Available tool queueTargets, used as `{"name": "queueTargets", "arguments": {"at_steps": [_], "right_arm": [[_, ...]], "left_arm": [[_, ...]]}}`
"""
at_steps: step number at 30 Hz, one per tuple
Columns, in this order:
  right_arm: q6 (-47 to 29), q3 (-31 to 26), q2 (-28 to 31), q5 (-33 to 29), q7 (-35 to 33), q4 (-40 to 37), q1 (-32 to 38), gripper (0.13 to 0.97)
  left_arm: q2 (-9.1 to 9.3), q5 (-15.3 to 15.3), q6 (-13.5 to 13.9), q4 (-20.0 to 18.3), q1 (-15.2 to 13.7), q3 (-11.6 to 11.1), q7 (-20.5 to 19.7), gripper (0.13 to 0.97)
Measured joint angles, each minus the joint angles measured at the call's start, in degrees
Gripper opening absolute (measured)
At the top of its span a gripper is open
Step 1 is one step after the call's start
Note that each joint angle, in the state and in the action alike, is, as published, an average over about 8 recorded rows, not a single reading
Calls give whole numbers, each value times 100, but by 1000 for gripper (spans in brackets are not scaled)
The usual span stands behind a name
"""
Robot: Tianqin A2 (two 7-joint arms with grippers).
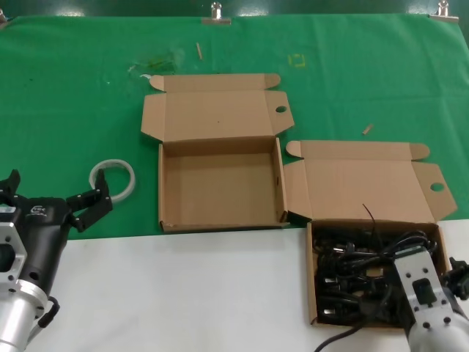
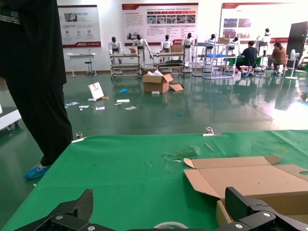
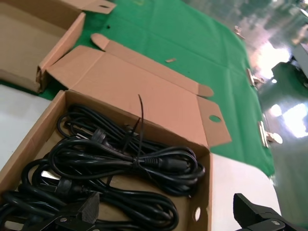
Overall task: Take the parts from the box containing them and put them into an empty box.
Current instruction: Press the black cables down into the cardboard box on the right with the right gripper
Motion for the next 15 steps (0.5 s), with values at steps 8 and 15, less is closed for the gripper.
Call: {"name": "queueTargets", "arguments": {"at_steps": [8,15], "right_arm": [[-234,200,0,392,-886,-406,398,966],[-510,190,0,460,-1136,-801,675,966]], "left_arm": [[0,0,0,0,0,0,0,965],[0,0,0,0,0,0,0,965]]}}
